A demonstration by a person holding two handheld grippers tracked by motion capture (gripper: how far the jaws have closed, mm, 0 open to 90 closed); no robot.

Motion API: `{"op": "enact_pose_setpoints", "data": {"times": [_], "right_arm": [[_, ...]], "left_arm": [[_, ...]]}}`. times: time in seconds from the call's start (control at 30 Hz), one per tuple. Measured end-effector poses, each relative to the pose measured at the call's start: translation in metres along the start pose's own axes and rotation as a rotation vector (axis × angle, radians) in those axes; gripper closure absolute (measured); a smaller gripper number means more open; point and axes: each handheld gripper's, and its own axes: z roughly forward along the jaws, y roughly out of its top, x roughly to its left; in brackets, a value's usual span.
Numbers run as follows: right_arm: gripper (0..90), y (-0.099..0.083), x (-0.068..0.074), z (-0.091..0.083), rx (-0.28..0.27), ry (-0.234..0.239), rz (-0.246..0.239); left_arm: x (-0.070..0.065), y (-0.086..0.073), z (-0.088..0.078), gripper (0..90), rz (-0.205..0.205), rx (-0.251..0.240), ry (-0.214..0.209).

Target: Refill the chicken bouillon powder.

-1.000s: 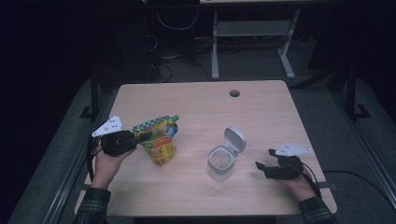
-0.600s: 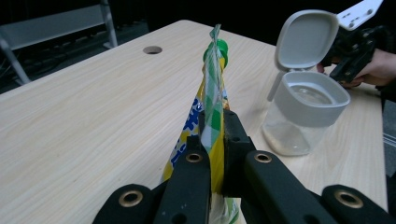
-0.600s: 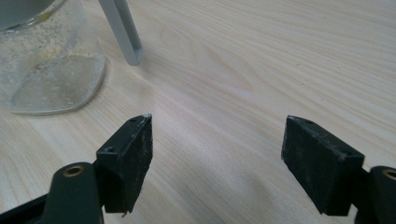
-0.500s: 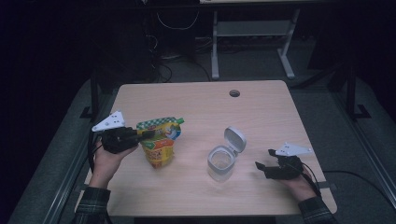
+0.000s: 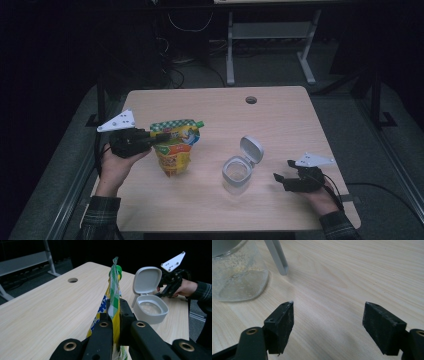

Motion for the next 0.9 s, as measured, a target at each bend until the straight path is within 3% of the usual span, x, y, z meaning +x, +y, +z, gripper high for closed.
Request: {"op": "enact_pose_setpoints", "data": {"times": [0.27,0.47,0.63,0.8,0.9], "right_arm": [[29.2,0.000,0.000,-0.003,-0.001,0.004,0.017],[39.5,0.001,0.001,-0.007,-0.002,0.003,0.035],[59.0,0.002,0.006,-0.012,0.003,-0.008,0.029],[83.9,0.003,0.011,-0.016,0.012,0.016,0.005],[89.5,0.001,0.016,-0.020,0.019,0.034,-0.017]], "left_arm": [[-0.005,0.015,0.006,89.9,0.016,-0.003,-0.029],[-0.003,0.022,0.010,90.0,0.021,-0.018,-0.061],[-0.002,0.030,0.015,90.0,0.027,-0.027,-0.077],[-0.003,0.034,0.019,90.0,0.036,-0.043,-0.097],[-0.004,0.033,0.020,89.9,0.033,-0.053,-0.111]]}}
